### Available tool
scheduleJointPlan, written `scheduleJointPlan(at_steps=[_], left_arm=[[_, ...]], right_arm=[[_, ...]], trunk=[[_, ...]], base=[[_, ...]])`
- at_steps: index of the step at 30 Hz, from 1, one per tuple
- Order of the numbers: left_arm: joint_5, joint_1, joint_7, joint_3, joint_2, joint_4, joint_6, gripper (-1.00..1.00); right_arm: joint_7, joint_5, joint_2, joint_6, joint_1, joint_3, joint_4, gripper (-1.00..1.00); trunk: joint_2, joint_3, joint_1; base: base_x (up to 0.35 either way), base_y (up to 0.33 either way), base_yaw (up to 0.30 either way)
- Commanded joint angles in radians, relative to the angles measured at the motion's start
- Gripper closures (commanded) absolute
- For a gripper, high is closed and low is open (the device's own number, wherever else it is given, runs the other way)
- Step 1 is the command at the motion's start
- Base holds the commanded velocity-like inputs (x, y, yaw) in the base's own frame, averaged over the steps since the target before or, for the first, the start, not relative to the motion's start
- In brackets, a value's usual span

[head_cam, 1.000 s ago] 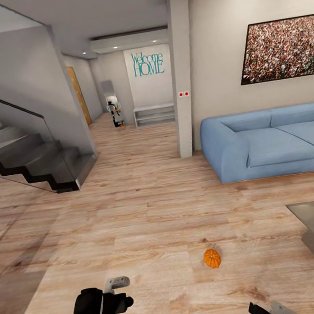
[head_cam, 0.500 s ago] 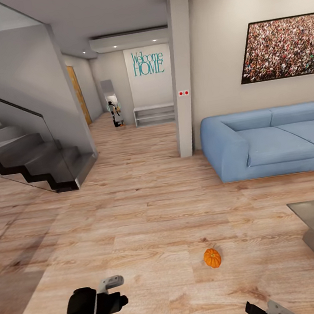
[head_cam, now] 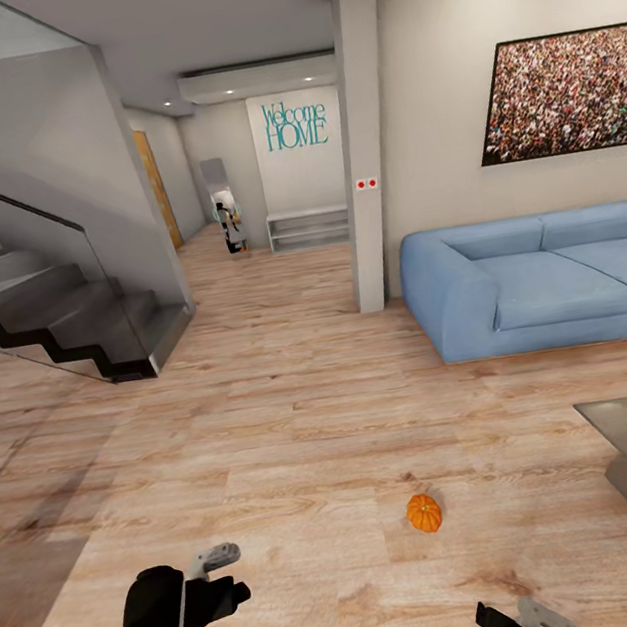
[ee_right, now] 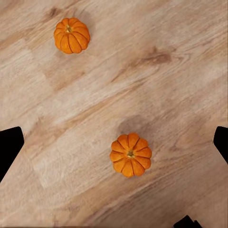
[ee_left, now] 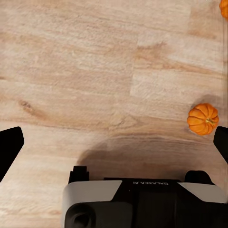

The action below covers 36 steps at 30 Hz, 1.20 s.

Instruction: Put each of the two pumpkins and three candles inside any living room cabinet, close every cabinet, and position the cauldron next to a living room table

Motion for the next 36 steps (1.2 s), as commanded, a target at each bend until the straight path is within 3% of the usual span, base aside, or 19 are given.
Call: scheduleJointPlan(at_steps=[1,19,22,24,29,36], left_arm=[[0.0,0.0,-0.002,0.001,0.0,-0.002,0.002,-1.0],[0.0,0.0,-0.017,0.003,0.0,-0.039,0.017,-1.0],[-0.001,0.0,-0.018,0.004,0.001,-0.079,0.023,-1.0],[-0.002,0.0,-0.018,0.01,0.002,-0.102,0.024,-1.0],[-0.004,0.0,-0.055,0.075,0.002,-0.142,0.027,-1.0],[-0.015,0.0,-0.104,0.079,0.001,-0.148,0.027,-1.0]], right_arm=[[0.0,0.0,0.0,0.001,0.0,0.001,0.0,-1.0],[-0.004,-0.002,0.0,0.053,-0.013,0.005,-0.082,-1.0],[-0.003,-0.003,-0.001,0.052,-0.013,0.007,-0.082,-1.0],[-0.002,-0.003,-0.002,0.053,-0.012,0.007,-0.081,-1.0],[-0.001,-0.003,-0.009,0.054,-0.01,0.007,-0.081,-1.0],[0.0,-0.005,-0.015,0.053,-0.007,0.002,-0.081,-1.0]], trunk=[[-0.007,-0.003,0.004],[-0.133,-0.06,0.073],[-0.154,-0.069,0.084],[-0.168,-0.075,0.092],[-0.203,-0.091,0.111],[-0.252,-0.113,0.138]], base=[[-0.015,0.0,0.0],[-0.001,0.0,0.0],[0.0,0.0,0.0],[0.0,0.0,0.0],[0.0,0.0,0.0],[0.0,0.0,0.0]])
